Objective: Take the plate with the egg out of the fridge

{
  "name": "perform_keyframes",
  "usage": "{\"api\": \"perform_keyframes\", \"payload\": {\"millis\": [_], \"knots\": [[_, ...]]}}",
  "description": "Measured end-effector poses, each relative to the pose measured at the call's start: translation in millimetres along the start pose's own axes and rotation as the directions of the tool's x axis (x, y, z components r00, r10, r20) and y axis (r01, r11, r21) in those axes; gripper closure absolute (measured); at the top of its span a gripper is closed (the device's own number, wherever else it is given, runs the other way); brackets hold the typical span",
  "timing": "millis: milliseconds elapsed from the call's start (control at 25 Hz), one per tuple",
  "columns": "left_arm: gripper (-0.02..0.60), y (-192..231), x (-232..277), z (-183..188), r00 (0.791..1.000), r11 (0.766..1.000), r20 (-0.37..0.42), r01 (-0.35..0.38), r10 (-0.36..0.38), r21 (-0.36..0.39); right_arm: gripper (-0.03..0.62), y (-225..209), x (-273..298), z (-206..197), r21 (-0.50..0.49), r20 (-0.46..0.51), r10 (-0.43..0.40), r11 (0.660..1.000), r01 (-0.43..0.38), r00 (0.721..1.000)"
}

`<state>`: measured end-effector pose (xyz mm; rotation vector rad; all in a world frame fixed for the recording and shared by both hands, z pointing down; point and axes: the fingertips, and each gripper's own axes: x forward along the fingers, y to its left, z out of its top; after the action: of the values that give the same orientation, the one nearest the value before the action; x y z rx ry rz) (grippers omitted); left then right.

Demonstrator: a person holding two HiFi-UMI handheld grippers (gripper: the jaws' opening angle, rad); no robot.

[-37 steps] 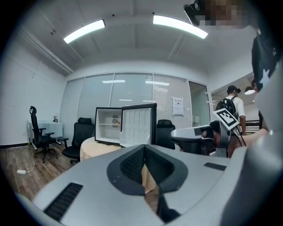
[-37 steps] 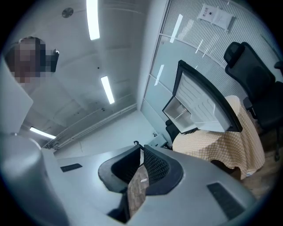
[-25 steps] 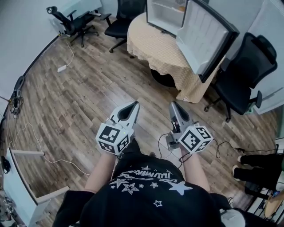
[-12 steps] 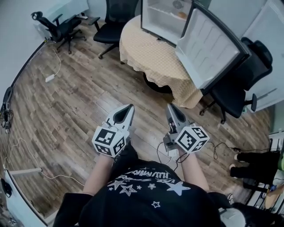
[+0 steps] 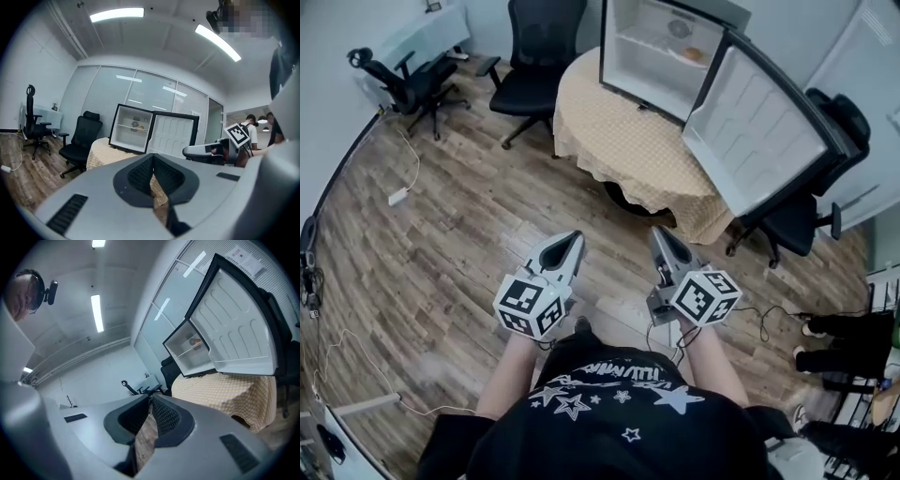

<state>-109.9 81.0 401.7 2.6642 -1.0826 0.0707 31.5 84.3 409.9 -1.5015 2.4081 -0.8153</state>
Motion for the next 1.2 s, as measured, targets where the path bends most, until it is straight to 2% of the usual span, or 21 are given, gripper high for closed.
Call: {"api": "perform_keyframes", "payload": {"millis": [320,440,680,960,1200], "knots": [[0.578,52.5,-6.7,5.5,0.999,0.999,-0.001,0.053,-0.053,-0.008,0.551,19.3,39.0,-9.4,0.004,0.032,-0.056,0.998,0.056,0.998],[0.578,62.2,-1.9,3.5,0.998,0.997,-0.004,0.069,-0.069,-0.035,0.551,13.0,43.1,-11.1,0.022,0.036,-0.089,0.996,0.089,0.995],[0.578,69.2,9.5,-4.5,0.996,0.995,-0.029,0.086,-0.087,-0.042,0.551,-10.3,49.6,-5.3,0.066,0.061,-0.143,0.988,0.139,0.988],[0.578,102.2,10.3,0.1,0.999,0.999,-0.038,0.019,-0.02,-0.03,0.551,-24.1,92.4,2.0,0.103,0.065,-0.112,0.989,0.105,0.992],[0.578,141.2,22.3,10.0,1.0,0.997,-0.02,-0.025,0.024,-0.079,0.551,-28.3,143.9,20.3,0.094,0.067,-0.076,0.993,0.07,0.995]]}}
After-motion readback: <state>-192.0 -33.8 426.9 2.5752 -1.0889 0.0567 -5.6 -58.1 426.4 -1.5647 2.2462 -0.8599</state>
